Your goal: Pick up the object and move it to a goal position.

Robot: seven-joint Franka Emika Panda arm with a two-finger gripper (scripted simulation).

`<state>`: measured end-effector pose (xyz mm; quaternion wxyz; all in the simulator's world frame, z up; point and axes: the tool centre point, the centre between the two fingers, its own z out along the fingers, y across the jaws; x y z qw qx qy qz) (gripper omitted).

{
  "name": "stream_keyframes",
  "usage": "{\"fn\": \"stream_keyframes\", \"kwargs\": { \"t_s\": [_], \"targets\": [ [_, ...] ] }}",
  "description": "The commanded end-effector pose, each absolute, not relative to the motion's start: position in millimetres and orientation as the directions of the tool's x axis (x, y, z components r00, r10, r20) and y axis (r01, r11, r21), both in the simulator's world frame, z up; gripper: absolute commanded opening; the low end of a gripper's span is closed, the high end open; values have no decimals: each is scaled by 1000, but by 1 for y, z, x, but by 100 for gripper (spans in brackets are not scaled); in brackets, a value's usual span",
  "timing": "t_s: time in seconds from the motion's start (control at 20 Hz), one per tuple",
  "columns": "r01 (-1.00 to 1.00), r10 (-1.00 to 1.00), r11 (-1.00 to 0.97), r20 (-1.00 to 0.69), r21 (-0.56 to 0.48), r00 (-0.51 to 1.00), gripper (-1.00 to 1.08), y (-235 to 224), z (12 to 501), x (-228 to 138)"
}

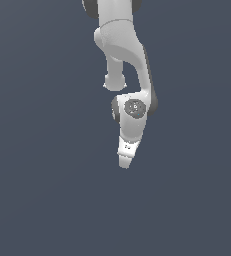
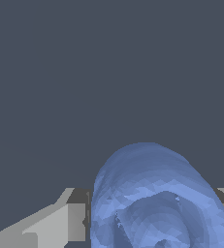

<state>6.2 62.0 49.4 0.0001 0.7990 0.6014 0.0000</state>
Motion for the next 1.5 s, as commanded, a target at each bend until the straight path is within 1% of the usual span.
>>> {"fn": "stream_keyframes", "kwargs": {
  "t_s": [0.0, 0.2, 0.45, 1.2, 1.45],
  "targets": [
    [961, 961, -277, 0, 1, 277, -100, 59, 56, 7],
    [961, 961, -277, 0, 1, 277, -100, 52, 77, 7],
    [961, 961, -276, 0, 1, 276, -100, 37, 117, 7],
    [962, 962, -274, 2, 0, 274, -100, -25, 286, 13],
    [961, 961, -275, 2, 0, 275, -100, -42, 332, 16]
  ]
}}
